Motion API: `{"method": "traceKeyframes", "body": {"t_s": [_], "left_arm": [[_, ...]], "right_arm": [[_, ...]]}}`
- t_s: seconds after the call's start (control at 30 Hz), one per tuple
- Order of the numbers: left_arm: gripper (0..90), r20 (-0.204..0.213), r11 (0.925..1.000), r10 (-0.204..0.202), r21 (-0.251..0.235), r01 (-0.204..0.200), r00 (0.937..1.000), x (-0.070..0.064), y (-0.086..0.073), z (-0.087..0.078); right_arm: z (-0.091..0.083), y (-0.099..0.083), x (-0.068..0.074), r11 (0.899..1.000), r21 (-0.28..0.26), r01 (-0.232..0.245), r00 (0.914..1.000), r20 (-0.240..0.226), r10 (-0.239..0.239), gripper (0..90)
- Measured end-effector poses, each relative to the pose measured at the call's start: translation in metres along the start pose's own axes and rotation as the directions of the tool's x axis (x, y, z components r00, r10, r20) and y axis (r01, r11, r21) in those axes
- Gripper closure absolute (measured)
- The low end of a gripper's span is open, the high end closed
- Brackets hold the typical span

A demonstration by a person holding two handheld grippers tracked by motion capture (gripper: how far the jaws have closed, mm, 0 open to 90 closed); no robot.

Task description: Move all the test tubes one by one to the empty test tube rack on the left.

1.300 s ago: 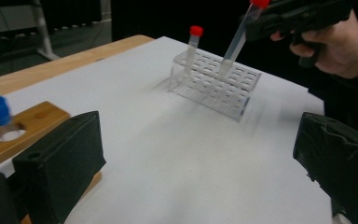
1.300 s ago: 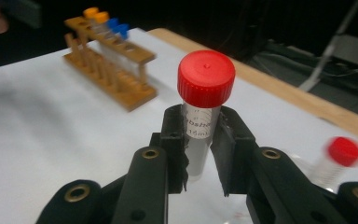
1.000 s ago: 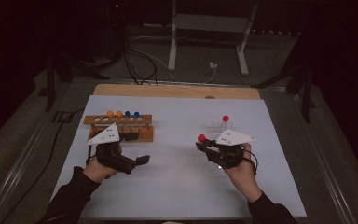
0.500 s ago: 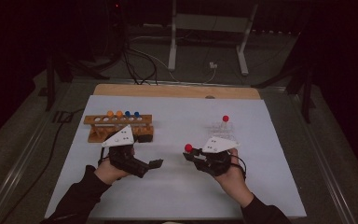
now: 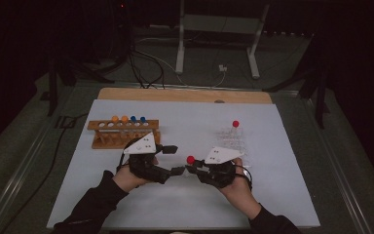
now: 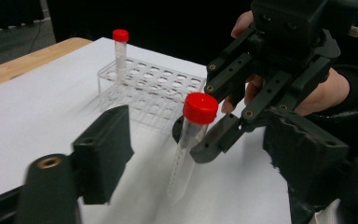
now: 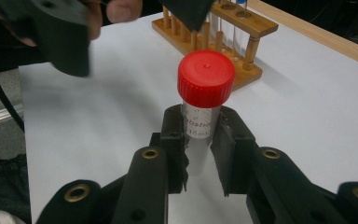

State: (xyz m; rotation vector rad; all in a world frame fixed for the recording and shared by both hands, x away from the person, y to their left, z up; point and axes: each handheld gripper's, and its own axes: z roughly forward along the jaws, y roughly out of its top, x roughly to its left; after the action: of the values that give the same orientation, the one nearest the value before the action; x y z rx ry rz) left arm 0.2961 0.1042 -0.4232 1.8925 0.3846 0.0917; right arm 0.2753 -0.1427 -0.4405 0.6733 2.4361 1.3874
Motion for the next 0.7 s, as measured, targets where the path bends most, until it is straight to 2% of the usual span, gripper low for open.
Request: {"method": "traceKeyframes", "body": {"t_s": [0.23, 0.47, 0.7], "left_arm": [[44.5, -0.007, 0.9998, 0.014, 0.014, -0.014, 0.9999, 0.0, 0.004, 0.013], [60.1, 0.012, 0.9992, 0.032, 0.023, -0.032, 0.9994, 0.0, 0.006, 0.022], [69.8, 0.02, 0.9975, 0.064, 0.026, -0.065, 0.9977, -0.002, 0.008, 0.026]], "right_arm": [[-0.001, 0.001, 0.001, 1.0, -0.001, 0.002, 1.0, -0.004, -0.002, 74.9], [-0.001, 0.001, 0.001, 1.0, 0.0, 0.002, 1.0, -0.004, -0.002, 74.9], [-0.002, 0.001, 0.0, 1.0, 0.001, -0.005, 1.0, -0.003, 0.005, 74.9]]}}
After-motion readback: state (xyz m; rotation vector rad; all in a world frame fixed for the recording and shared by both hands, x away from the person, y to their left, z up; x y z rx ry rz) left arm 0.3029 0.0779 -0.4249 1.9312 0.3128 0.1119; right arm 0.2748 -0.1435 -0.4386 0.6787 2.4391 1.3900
